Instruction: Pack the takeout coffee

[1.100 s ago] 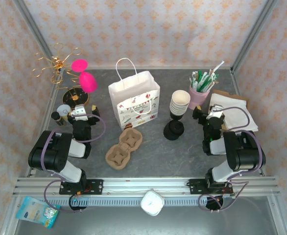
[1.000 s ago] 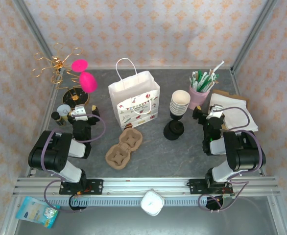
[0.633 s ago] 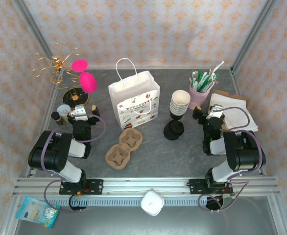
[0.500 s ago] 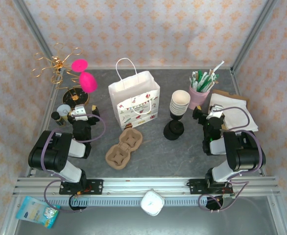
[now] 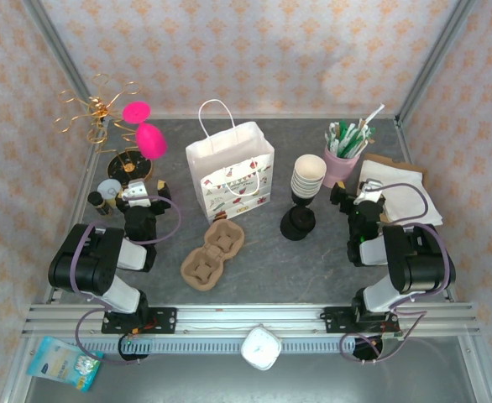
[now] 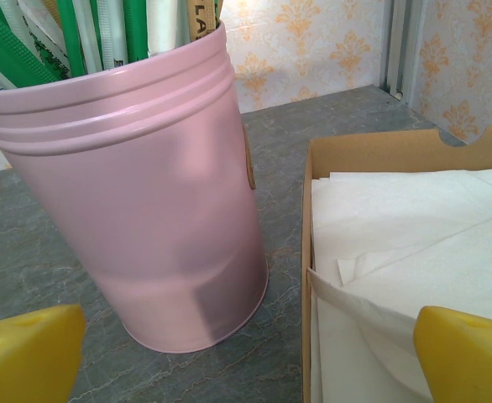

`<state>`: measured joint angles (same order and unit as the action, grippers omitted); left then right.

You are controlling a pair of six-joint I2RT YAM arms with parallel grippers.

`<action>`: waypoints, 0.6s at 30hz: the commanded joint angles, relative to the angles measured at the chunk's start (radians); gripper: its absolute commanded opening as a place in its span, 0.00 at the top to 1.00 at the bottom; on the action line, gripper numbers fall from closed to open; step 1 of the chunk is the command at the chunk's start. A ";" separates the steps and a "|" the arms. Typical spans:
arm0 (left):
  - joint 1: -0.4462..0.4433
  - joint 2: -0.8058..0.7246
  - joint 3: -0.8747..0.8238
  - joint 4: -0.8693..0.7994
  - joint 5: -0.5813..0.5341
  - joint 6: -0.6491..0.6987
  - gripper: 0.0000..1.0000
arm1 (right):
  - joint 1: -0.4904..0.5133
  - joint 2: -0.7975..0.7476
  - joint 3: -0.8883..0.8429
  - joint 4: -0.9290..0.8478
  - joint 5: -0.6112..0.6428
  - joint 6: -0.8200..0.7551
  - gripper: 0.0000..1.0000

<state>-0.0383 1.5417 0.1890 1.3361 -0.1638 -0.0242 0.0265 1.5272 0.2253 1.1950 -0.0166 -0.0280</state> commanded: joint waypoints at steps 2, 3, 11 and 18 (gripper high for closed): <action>0.008 -0.005 0.010 0.020 0.011 0.013 0.00 | 0.001 -0.009 0.006 0.033 0.000 -0.012 0.00; 0.009 -0.007 0.006 0.024 0.004 0.011 0.00 | 0.002 -0.009 0.006 0.034 0.000 -0.012 0.00; 0.008 -0.185 -0.028 -0.084 -0.032 -0.019 0.00 | 0.001 -0.153 0.022 -0.116 0.010 0.006 0.00; 0.008 -0.421 0.049 -0.450 -0.043 -0.143 0.00 | -0.001 -0.361 0.094 -0.446 0.029 0.110 0.00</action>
<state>-0.0383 1.1797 0.1894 1.0805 -0.1982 -0.0952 0.0261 1.2381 0.2729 0.9222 -0.0135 0.0185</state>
